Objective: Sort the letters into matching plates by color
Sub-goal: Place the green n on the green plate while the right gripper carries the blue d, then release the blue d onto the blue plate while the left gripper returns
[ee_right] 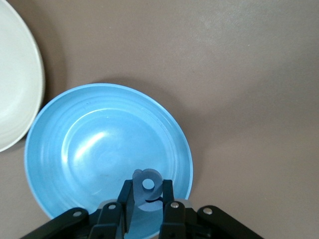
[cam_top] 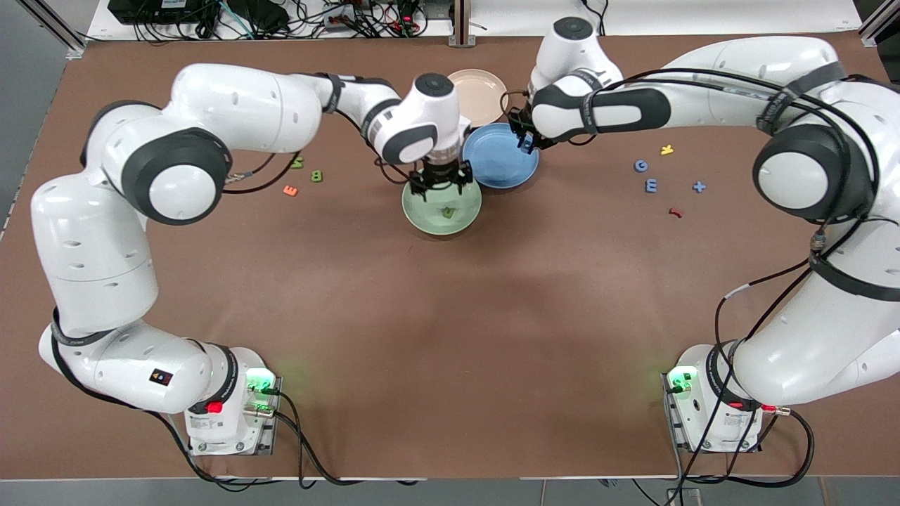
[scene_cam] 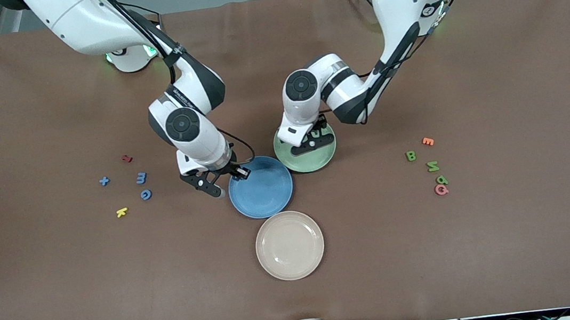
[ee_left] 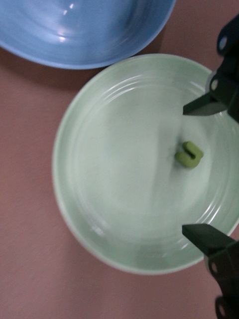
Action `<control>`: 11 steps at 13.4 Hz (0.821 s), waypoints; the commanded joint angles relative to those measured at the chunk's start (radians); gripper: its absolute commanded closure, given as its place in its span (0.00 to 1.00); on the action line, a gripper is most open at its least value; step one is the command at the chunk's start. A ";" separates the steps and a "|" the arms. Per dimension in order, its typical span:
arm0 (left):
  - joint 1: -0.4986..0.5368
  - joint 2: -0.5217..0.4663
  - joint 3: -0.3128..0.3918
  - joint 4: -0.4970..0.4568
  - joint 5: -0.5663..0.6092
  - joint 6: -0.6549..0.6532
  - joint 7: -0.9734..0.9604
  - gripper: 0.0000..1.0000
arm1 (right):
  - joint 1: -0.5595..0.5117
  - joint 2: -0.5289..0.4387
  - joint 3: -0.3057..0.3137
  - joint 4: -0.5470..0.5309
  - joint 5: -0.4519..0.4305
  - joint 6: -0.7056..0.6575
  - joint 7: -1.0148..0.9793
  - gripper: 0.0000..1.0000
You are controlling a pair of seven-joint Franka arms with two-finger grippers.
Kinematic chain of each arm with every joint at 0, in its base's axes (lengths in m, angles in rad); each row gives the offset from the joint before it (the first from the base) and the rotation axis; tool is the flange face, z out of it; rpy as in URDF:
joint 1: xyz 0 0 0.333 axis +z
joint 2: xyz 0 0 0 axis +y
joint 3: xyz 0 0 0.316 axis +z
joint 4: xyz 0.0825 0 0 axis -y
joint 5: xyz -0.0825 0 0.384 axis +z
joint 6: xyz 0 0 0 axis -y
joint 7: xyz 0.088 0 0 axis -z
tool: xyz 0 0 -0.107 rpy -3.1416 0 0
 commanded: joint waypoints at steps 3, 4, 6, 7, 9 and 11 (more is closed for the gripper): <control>0.136 -0.113 -0.021 -0.095 0.007 -0.047 0.160 0.00 | 0.040 0.098 -0.011 0.076 -0.119 -0.009 0.127 1.00; 0.185 -0.133 -0.035 -0.126 0.007 -0.047 0.217 0.00 | 0.041 0.113 -0.011 0.085 -0.120 -0.008 0.132 0.99; 0.286 -0.159 -0.078 -0.174 0.009 -0.047 0.301 0.00 | 0.041 0.133 -0.011 0.091 -0.122 -0.002 0.132 0.99; 0.329 -0.164 -0.097 -0.189 0.010 -0.047 0.328 0.00 | 0.041 0.138 -0.011 0.093 -0.122 0.004 0.132 0.99; 0.384 -0.176 -0.103 -0.221 0.022 -0.046 0.377 0.00 | 0.041 0.150 -0.011 0.099 -0.122 0.006 0.132 0.98; 0.436 -0.190 -0.103 -0.250 0.025 -0.043 0.440 0.00 | 0.043 0.164 -0.011 0.106 -0.122 0.006 0.132 0.97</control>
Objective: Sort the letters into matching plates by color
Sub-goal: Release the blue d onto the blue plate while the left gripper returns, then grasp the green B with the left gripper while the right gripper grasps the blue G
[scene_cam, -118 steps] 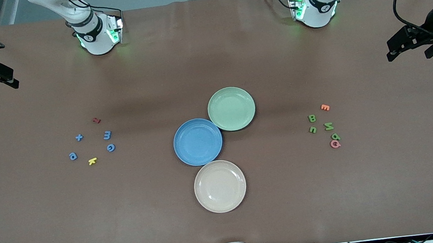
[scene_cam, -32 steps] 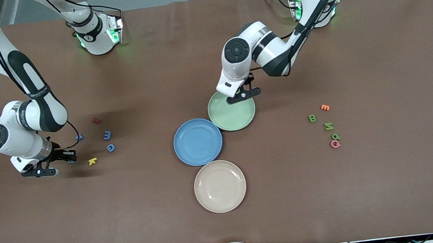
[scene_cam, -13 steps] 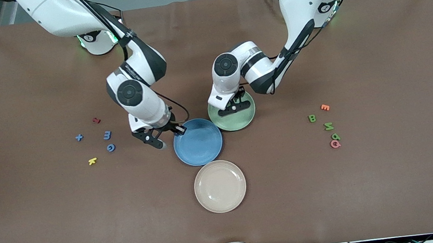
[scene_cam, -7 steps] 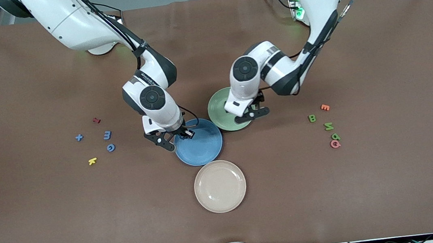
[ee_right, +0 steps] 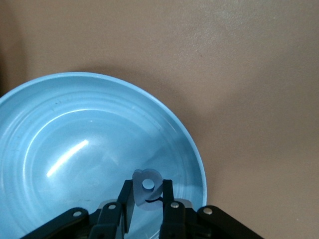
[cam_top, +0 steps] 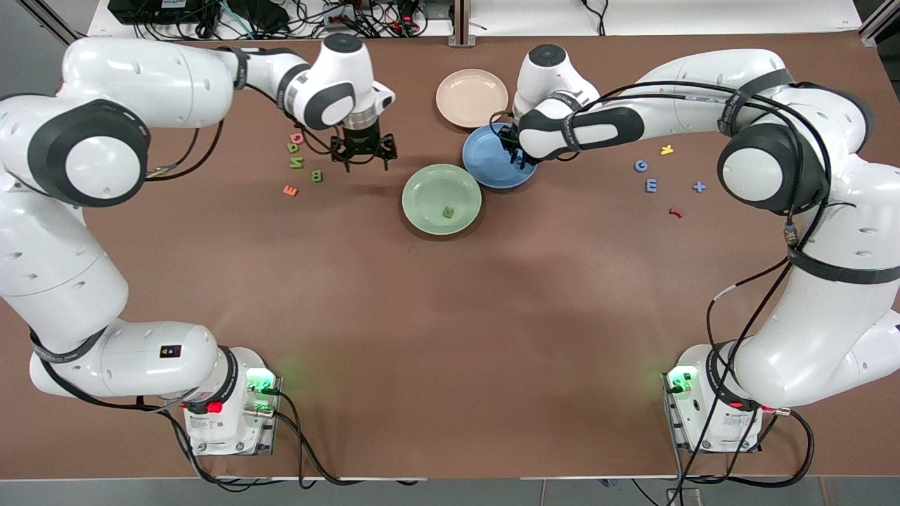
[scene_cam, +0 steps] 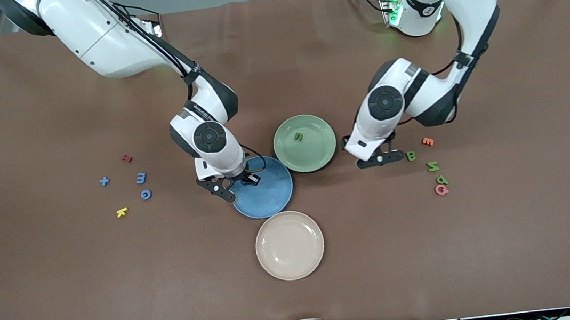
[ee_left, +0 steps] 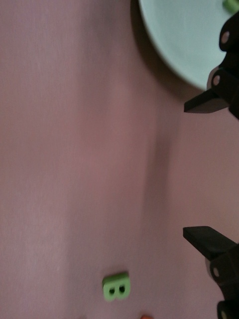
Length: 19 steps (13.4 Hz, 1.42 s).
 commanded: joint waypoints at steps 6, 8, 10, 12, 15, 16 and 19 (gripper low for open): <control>0.206 -0.026 -0.016 -0.100 0.114 0.062 0.078 0.05 | 0.017 0.033 -0.005 0.048 -0.031 -0.005 0.050 0.00; 0.228 -0.017 -0.014 -0.100 0.114 0.073 0.074 0.09 | 0.017 0.030 -0.005 0.062 -0.029 -0.011 0.049 0.00; 0.237 0.006 -0.013 -0.100 0.114 0.102 0.059 0.19 | 0.006 0.022 -0.005 0.086 -0.029 -0.028 0.036 0.00; 0.239 0.019 -0.011 -0.109 0.114 0.130 0.059 0.26 | -0.017 0.017 -0.004 0.123 -0.029 -0.110 -0.008 0.00; 0.240 0.032 -0.008 -0.114 0.121 0.154 0.059 0.31 | -0.103 -0.039 0.003 0.107 -0.023 -0.238 -0.221 0.00; 0.249 0.042 -0.006 -0.114 0.145 0.168 0.059 0.31 | -0.127 -0.080 0.003 0.058 -0.023 -0.230 -0.270 0.00; 0.276 0.066 -0.008 -0.111 0.206 0.191 0.039 0.32 | -0.205 -0.159 0.006 -0.021 -0.023 -0.226 -0.416 0.00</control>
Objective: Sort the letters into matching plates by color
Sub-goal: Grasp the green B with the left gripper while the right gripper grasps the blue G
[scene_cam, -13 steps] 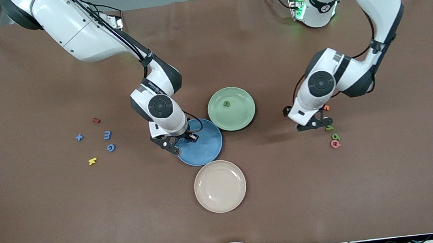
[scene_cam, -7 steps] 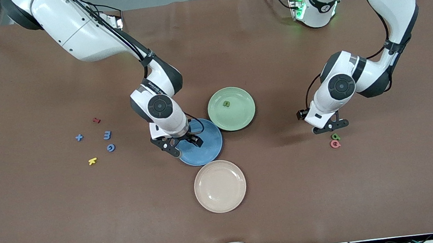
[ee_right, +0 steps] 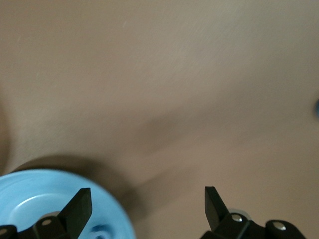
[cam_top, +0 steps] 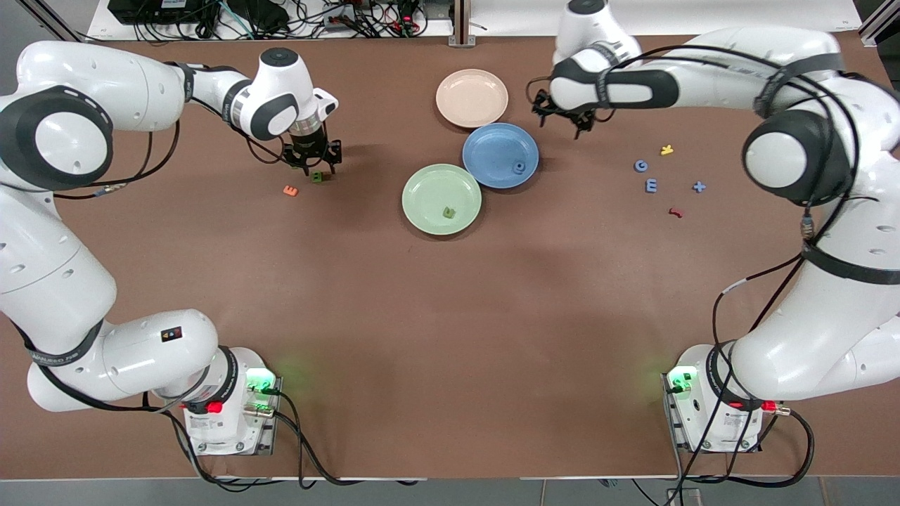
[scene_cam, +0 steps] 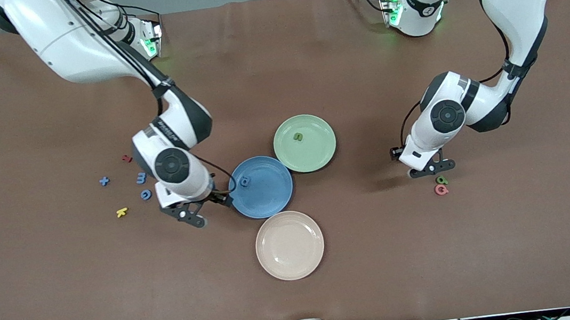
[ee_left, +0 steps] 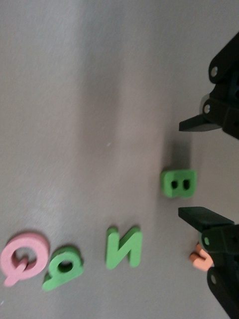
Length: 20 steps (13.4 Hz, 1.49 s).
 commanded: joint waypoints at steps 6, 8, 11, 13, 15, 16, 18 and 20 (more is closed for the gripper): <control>0.022 0.032 -0.007 -0.015 0.040 0.050 -0.051 0.38 | -0.202 -0.208 0.018 -0.324 -0.012 0.168 -0.327 0.00; 0.022 0.032 -0.007 -0.023 0.040 0.050 -0.051 0.42 | -0.263 -0.222 0.017 -0.385 -0.012 0.230 -0.424 0.00; 0.024 0.032 -0.007 -0.023 0.040 0.050 -0.051 0.54 | -0.367 -0.218 0.014 -0.479 -0.012 0.380 -0.574 0.00; 0.024 0.032 -0.007 -0.023 0.040 0.050 -0.053 0.66 | -0.398 -0.215 0.014 -0.510 -0.012 0.412 -0.610 0.00; 0.022 0.032 -0.007 -0.022 0.040 0.050 -0.054 0.75 | -0.400 -0.210 0.014 -0.527 -0.012 0.439 -0.613 0.00; 0.021 0.030 -0.007 -0.020 0.040 0.050 -0.066 0.76 | -0.400 -0.206 0.014 -0.531 -0.012 0.446 -0.613 0.00; 0.013 0.024 -0.010 -0.019 0.040 0.048 -0.097 0.78 | -0.400 -0.195 0.014 -0.533 -0.012 0.453 -0.613 0.00; 0.004 0.010 -0.033 -0.012 0.038 0.036 -0.147 0.79 | -0.400 -0.175 0.012 -0.531 -0.013 0.454 -0.614 0.00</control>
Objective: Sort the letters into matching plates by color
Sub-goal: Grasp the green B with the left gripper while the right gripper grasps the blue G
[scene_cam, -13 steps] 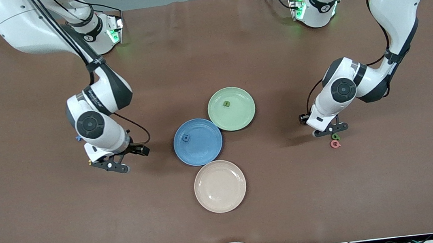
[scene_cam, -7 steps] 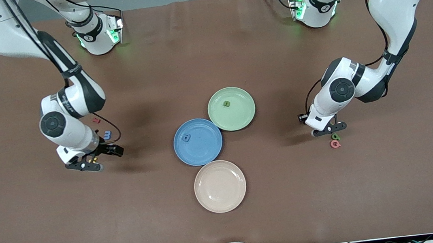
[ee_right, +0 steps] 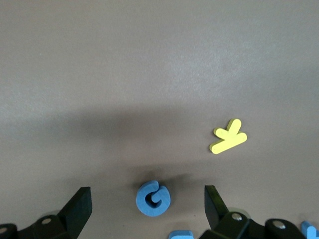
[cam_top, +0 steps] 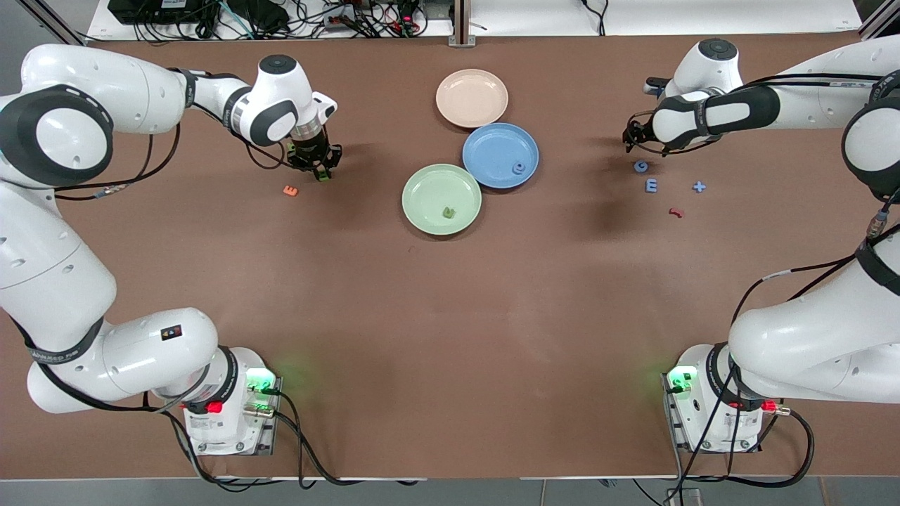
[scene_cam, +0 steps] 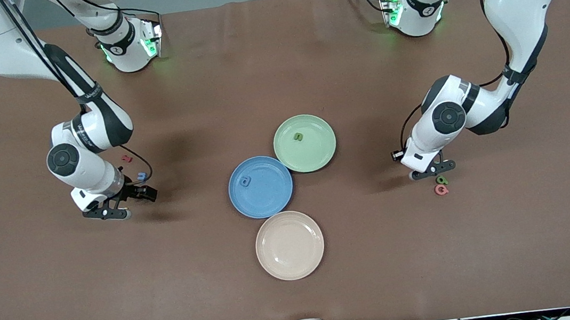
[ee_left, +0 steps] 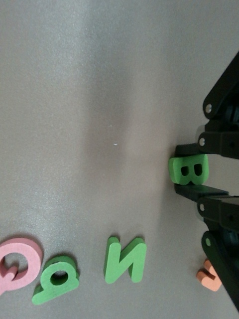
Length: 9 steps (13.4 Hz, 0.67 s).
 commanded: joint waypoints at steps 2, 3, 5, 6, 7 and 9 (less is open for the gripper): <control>-0.014 -0.032 -0.083 0.008 0.022 -0.062 -0.127 0.79 | -0.011 0.023 0.008 -0.017 -0.015 0.027 0.000 0.02; -0.012 -0.030 -0.122 0.020 0.022 -0.096 -0.162 0.79 | -0.011 0.027 0.008 -0.016 -0.016 0.029 0.000 0.04; -0.017 -0.030 -0.198 0.036 0.016 -0.154 -0.240 0.79 | -0.011 0.040 0.006 -0.016 -0.016 0.040 0.000 0.08; -0.023 -0.029 -0.226 0.045 0.009 -0.164 -0.274 0.79 | -0.011 0.046 0.006 -0.016 -0.016 0.046 0.000 0.11; -0.044 -0.023 -0.249 0.059 0.006 -0.165 -0.317 0.79 | -0.011 0.049 0.006 -0.016 -0.016 0.047 0.000 0.15; -0.127 -0.018 -0.254 0.086 0.005 -0.164 -0.411 0.79 | -0.011 0.052 0.006 -0.014 -0.016 0.046 0.000 0.24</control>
